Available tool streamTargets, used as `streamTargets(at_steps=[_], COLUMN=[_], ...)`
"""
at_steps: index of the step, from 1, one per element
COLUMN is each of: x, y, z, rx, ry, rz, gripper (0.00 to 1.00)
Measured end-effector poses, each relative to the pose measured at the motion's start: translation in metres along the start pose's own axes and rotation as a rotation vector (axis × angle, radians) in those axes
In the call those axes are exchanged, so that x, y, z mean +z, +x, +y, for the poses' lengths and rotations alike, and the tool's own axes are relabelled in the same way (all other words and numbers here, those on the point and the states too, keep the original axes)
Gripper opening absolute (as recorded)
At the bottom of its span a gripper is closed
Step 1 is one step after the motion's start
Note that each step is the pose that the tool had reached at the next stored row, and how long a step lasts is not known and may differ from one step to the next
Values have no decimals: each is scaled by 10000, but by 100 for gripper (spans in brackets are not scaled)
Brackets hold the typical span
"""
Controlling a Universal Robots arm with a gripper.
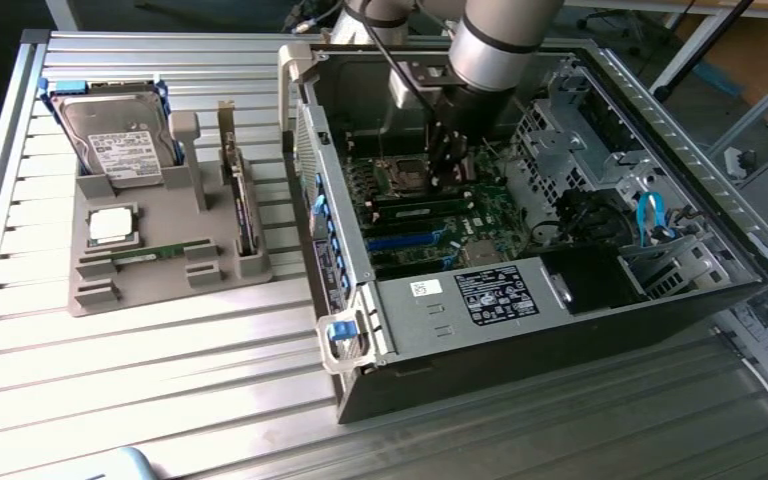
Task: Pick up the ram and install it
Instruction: 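Press down the ram until it locks into place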
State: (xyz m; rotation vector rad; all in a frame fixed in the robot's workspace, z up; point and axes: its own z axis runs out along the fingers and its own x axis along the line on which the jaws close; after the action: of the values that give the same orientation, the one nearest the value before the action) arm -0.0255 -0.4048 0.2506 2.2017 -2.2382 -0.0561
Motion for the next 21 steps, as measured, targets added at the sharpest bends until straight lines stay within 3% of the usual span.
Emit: streamTargets(at_steps=[8,19,21], x=[-89,-319,-396], y=[-5,-14,-17], z=[-177,-369,-420], rx=[0,-1,-1], ry=[-11,-19,-21], rz=[-58,-83,-91], gripper=[11,11,11])
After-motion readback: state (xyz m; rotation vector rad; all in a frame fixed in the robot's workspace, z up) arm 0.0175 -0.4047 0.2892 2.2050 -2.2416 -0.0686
